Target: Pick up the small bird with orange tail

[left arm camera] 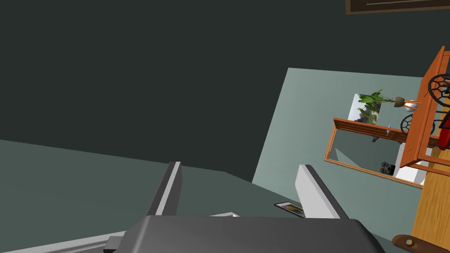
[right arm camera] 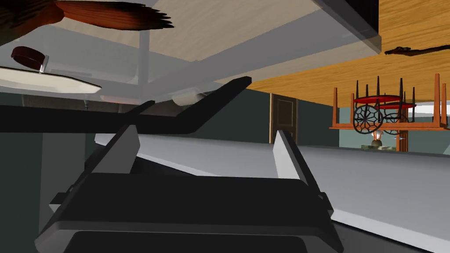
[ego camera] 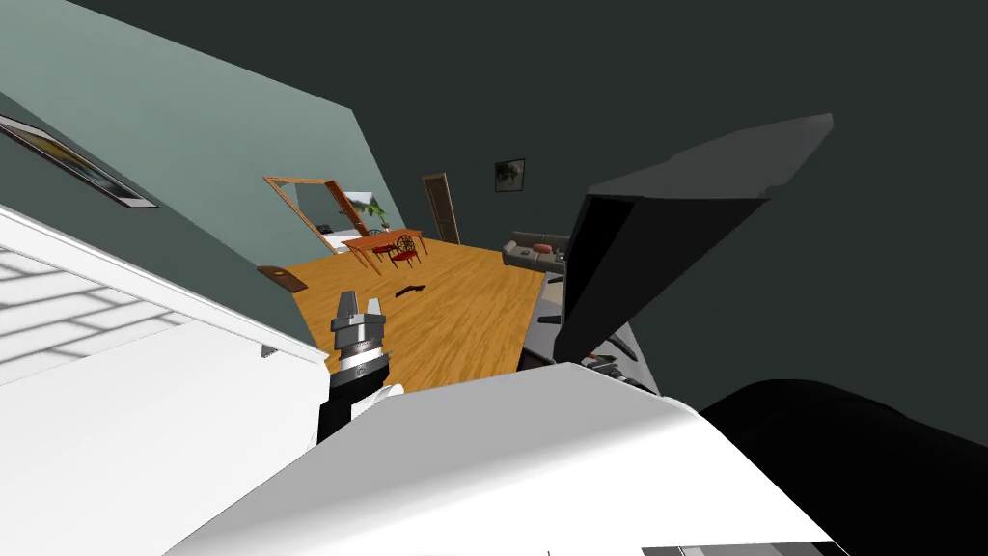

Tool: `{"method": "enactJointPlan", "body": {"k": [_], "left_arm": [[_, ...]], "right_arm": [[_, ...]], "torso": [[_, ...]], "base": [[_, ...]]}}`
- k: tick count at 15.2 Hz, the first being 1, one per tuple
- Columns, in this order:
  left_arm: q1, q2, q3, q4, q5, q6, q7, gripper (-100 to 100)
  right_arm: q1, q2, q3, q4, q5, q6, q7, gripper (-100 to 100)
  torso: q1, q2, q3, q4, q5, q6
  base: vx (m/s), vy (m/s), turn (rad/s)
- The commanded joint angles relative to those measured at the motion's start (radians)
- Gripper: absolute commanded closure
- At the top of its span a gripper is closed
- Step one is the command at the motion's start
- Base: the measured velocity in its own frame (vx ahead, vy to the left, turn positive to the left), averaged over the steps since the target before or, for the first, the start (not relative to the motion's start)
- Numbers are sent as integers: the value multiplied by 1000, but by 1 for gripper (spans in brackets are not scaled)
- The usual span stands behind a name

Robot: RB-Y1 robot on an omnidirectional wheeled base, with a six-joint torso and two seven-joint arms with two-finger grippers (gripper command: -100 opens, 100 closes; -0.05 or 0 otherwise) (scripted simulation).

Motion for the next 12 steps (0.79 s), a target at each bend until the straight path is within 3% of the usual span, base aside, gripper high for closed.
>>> {"method": "enactJointPlan", "body": {"k": [1,6,7,9,12], "left_arm": [[0,0,0,0,0,0,0,0],[0,0,0,0,0,0,0,0],[0,0,0,0,0,0,0,0],[0,0,0,0,0,0,0,0],[0,0,0,0,0,0,0,0]], "right_arm": [[5,-19,-10,50,50,5,20,-100],[10,-31,-19,122,120,9,40,-100],[15,-43,-28,164,158,13,60,-100],[15,-43,-28,173,171,13,60,-100],[24,-64,-44,260,247,21,97,-100]], "torso": [[0,0,0,0,0,0],[-1,3,2,1,0,0],[-1,3,2,1,0,0],[0,1,1,0,0,-1],[1,0,0,0,0,-1]], "base": [[30,37,264],[1,14,143],[4,19,250],[38,37,192],[57,35,290]]}}
